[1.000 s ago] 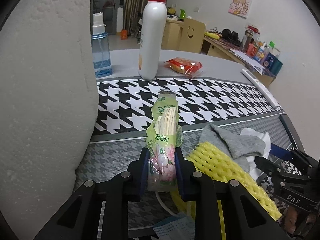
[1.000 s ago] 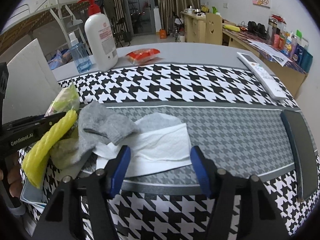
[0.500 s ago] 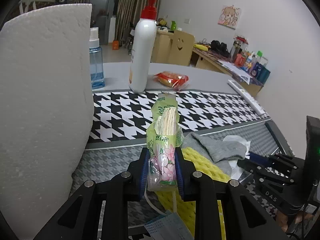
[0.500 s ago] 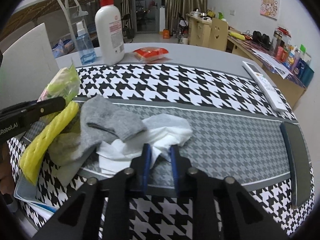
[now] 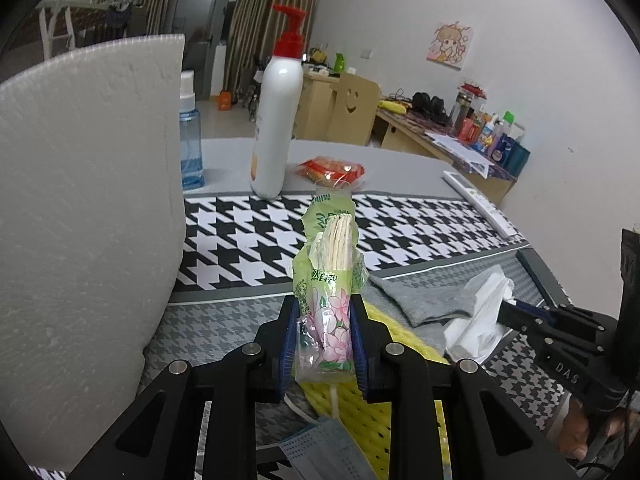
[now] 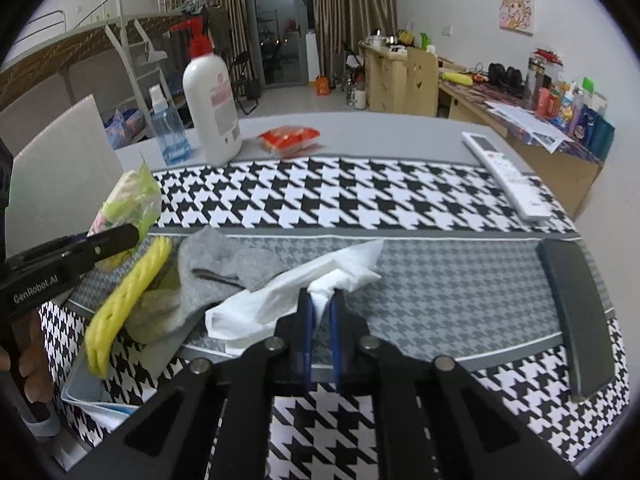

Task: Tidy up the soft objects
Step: 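Grasp the white tissues with the right gripper and lift them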

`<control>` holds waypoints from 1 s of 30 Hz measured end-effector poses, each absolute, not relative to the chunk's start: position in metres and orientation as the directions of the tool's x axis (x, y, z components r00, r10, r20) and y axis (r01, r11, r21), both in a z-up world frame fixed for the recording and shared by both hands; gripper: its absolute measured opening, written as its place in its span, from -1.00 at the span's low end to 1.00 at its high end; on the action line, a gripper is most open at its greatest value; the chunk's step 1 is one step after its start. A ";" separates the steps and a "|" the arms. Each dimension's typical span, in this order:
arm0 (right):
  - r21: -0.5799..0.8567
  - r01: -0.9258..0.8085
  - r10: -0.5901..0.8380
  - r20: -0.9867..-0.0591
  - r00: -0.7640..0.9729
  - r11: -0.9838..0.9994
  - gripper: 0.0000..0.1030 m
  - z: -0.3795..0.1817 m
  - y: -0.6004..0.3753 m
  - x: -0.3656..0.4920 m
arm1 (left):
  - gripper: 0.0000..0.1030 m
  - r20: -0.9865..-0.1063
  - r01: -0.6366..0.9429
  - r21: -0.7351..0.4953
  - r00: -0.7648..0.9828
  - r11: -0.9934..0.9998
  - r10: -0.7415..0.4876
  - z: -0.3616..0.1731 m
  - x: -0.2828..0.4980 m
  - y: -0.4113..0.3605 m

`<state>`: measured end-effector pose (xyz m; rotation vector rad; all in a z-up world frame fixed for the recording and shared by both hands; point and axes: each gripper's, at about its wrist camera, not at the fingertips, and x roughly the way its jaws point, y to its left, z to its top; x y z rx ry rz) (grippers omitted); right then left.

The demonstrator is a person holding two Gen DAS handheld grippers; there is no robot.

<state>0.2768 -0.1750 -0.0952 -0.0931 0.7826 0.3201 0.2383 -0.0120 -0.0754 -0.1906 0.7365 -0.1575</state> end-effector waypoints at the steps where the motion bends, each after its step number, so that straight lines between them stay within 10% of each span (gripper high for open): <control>1: 0.036 -0.313 0.248 -0.698 0.671 0.949 -0.80 -0.093 -0.176 0.275 | -0.49 -0.645 0.079 -0.225 0.736 0.971 -0.209 -0.074 0.236 -0.013; 30: 0.090 -0.305 0.304 -0.536 0.787 0.948 -0.79 -0.042 -0.176 0.223 | -0.49 -0.497 0.162 -0.175 0.837 0.971 -0.229 -0.015 0.169 -0.004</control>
